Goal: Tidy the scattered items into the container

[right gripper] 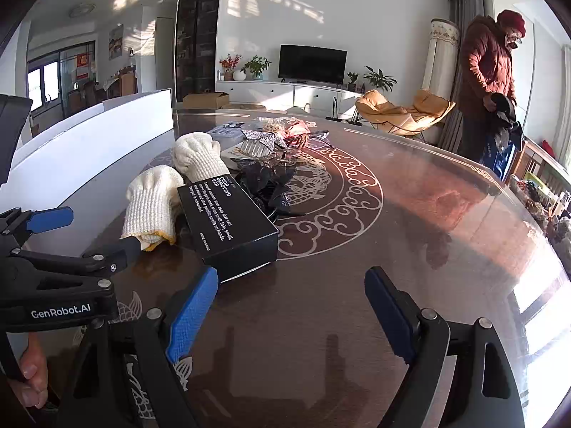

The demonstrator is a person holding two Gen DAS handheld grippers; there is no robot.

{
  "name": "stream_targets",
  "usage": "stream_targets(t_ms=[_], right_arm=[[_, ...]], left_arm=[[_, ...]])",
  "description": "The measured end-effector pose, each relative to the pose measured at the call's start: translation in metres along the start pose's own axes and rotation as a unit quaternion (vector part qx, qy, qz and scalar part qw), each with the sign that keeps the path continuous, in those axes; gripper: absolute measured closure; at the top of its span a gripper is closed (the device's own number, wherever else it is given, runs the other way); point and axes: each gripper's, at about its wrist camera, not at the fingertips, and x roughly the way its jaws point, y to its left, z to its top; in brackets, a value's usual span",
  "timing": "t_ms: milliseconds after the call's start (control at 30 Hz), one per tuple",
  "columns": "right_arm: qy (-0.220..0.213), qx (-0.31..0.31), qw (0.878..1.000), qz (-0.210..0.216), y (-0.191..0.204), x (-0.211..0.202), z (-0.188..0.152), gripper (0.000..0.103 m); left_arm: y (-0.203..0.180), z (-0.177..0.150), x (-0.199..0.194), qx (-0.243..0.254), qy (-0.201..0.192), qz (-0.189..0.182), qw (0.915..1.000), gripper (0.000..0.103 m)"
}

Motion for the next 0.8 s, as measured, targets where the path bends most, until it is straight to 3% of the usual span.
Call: stream_targets(t_ms=[800], right_arm=[[0.0,0.004,1.0,0.007,-0.0028,-0.0015,-0.0015,0.018]], left_arm=[[-0.0013,-0.0001,0.0011,0.001,-0.003,-0.002,1.0,0.0]])
